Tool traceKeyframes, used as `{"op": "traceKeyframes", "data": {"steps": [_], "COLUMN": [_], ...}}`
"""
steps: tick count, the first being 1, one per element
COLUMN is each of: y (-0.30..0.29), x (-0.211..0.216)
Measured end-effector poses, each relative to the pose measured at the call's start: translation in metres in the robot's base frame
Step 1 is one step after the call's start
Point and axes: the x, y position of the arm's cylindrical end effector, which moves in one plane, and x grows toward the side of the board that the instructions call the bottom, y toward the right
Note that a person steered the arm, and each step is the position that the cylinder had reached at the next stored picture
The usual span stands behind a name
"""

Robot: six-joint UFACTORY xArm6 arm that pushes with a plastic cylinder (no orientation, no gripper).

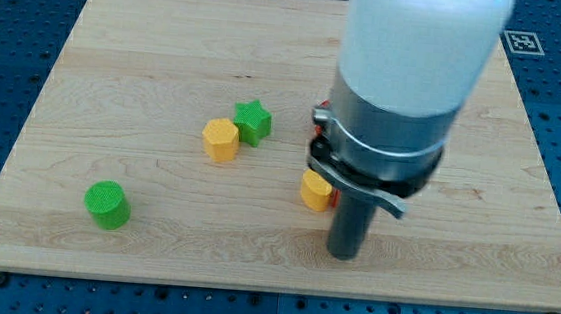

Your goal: Move red star and yellow heart closer to the blue triangle

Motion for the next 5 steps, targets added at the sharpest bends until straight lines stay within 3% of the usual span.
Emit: {"op": "traceKeyframes", "data": {"steps": [3,5], "y": [0.013,-0.060], "x": [-0.024,-0.015]}}
